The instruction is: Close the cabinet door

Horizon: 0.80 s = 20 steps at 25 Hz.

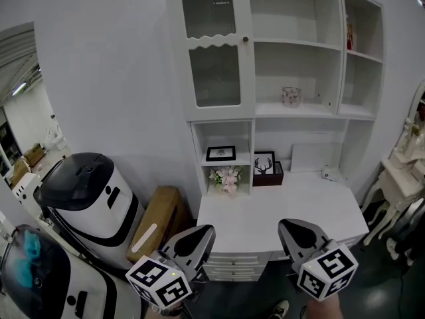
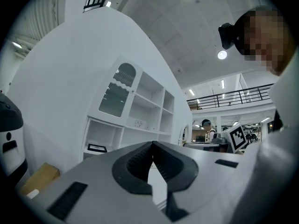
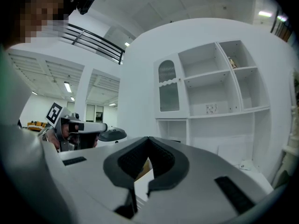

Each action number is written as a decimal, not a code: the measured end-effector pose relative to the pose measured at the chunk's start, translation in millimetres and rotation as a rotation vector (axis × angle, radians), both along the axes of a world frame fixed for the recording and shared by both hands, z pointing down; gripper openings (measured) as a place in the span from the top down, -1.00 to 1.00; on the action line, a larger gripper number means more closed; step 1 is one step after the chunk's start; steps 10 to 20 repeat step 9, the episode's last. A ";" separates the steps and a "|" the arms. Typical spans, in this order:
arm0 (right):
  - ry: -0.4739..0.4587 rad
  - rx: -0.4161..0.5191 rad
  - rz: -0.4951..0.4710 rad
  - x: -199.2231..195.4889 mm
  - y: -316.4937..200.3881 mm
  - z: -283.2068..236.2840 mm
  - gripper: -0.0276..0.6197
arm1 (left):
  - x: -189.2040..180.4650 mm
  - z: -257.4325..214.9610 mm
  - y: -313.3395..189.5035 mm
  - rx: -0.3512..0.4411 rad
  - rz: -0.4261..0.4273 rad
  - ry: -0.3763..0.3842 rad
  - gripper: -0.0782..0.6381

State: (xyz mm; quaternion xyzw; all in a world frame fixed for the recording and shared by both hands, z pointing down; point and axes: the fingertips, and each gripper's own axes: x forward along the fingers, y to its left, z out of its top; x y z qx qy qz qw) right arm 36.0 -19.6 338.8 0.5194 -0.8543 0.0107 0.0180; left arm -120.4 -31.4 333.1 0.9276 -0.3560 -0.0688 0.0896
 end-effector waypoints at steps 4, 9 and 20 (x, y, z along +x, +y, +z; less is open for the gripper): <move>-0.008 -0.005 0.002 4.6 -3.4 3.0 0.90 | 3.5 2.7 -3.5 -0.006 -0.001 -0.004 0.76; -0.009 -0.009 0.000 7.9 -8.1 5.6 0.90 | 8.2 4.1 -7.8 -0.010 0.002 -0.004 0.76; -0.009 -0.009 0.000 7.9 -8.1 5.6 0.90 | 8.2 4.1 -7.8 -0.010 0.002 -0.004 0.76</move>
